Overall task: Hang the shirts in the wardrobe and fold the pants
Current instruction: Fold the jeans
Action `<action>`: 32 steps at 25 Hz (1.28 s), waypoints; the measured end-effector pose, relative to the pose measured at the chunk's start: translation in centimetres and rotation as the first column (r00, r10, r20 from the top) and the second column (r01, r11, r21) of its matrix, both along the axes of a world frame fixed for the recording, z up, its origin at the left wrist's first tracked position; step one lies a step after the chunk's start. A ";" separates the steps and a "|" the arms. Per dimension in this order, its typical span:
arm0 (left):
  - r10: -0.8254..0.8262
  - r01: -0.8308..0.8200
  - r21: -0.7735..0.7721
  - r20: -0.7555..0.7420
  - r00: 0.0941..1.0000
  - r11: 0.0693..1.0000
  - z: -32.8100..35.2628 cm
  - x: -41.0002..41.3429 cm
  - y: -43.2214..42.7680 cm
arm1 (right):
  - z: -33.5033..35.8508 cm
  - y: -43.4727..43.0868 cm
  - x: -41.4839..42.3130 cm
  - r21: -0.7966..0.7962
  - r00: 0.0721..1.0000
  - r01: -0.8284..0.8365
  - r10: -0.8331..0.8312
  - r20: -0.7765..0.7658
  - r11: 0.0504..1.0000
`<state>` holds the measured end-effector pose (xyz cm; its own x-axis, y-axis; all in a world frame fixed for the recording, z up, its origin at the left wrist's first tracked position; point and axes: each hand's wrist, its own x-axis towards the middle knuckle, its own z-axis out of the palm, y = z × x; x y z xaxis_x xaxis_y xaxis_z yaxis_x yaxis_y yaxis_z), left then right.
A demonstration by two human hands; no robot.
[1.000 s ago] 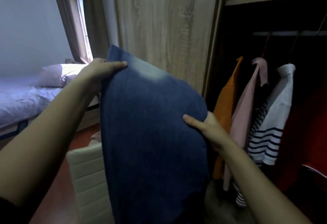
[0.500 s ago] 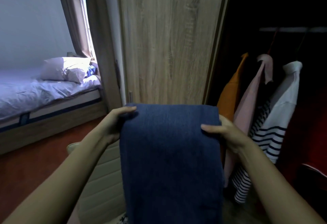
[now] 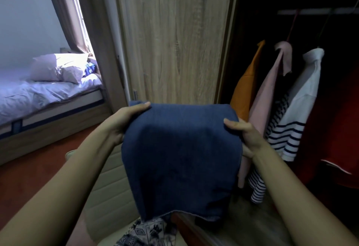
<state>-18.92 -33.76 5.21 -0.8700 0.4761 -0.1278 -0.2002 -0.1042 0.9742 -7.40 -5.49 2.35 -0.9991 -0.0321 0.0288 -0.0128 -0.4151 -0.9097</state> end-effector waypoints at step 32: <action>0.362 -0.310 0.202 -0.662 0.656 0.929 1.0 -0.4 -0.4 | 8.2 -3.8 1.3 -0.290 0.983 -0.006 -0.047 -0.176 0.957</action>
